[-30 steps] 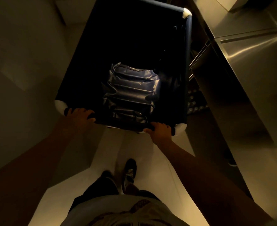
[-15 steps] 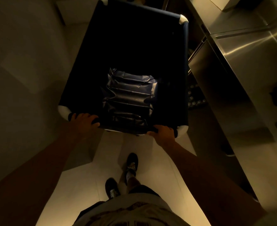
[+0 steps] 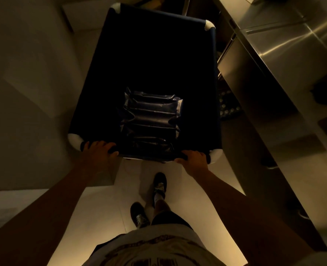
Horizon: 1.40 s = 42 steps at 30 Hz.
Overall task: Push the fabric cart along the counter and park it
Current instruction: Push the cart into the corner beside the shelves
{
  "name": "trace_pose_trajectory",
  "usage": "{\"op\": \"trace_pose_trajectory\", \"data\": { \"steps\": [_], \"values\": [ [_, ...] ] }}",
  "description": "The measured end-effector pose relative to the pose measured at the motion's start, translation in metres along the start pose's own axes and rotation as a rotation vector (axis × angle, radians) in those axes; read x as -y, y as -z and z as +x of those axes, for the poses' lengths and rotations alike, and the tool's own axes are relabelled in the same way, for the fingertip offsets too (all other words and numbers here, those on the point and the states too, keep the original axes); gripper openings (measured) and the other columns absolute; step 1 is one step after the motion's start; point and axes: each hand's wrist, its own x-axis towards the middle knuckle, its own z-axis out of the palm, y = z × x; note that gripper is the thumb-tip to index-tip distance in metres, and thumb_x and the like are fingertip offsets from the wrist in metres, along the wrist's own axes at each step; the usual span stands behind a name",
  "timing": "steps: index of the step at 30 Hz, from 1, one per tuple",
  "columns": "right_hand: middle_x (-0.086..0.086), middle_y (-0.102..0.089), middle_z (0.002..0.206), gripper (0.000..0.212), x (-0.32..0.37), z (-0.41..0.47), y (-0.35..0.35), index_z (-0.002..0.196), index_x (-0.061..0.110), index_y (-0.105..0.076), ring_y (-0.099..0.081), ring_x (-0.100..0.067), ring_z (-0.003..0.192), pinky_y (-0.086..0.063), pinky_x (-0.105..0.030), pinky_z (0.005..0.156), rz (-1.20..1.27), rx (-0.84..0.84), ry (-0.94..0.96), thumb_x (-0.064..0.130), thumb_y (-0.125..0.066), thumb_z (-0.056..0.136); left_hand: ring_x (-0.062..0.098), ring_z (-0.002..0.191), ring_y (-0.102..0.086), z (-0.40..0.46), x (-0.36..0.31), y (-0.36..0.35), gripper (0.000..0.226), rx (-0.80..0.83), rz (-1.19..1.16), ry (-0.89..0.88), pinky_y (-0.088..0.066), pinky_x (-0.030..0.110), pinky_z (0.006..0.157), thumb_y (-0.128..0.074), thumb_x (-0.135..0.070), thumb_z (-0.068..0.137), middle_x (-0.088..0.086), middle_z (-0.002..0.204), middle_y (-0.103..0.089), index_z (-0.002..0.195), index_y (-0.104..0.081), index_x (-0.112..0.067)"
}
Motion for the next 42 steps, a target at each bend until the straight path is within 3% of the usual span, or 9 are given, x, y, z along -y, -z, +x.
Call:
{"op": "trace_pose_trajectory", "data": {
  "steps": [17,26,42],
  "values": [
    [-0.004,-0.067,0.138,0.057,-0.009,-0.061,-0.039,0.14,0.026,-0.062,-0.054,-0.027,0.137,-0.03,-0.042,0.121,-0.023,-0.006,-0.008,0.063,-0.057,0.097,0.032,0.135,-0.046,-0.064,0.014,-0.039,0.049,-0.1,0.025,-0.031,-0.021,0.053,0.119,-0.045,-0.06,0.097,0.002,0.141,-0.058,0.139,-0.053,-0.037],
    [-0.007,-0.066,0.137,0.054,-0.008,-0.065,-0.038,0.14,0.024,-0.062,-0.054,-0.029,0.136,-0.03,-0.042,0.121,-0.015,-0.01,-0.005,0.058,-0.058,0.098,0.034,0.133,-0.047,-0.062,0.013,-0.04,0.049,-0.072,0.028,-0.025,-0.024,0.054,0.117,-0.046,-0.061,0.095,0.004,0.14,-0.058,0.137,-0.053,-0.037],
    [-0.004,-0.059,0.147,0.051,-0.02,-0.038,-0.015,0.142,0.03,-0.061,-0.045,-0.03,0.144,-0.024,-0.047,0.126,-0.097,-0.002,0.037,0.055,-0.061,0.097,0.041,0.125,-0.053,-0.079,-0.011,-0.058,0.048,-0.163,-0.006,0.036,-0.029,0.057,0.113,-0.055,-0.056,0.095,0.013,0.131,-0.064,0.134,-0.061,-0.028]
  ]
}}
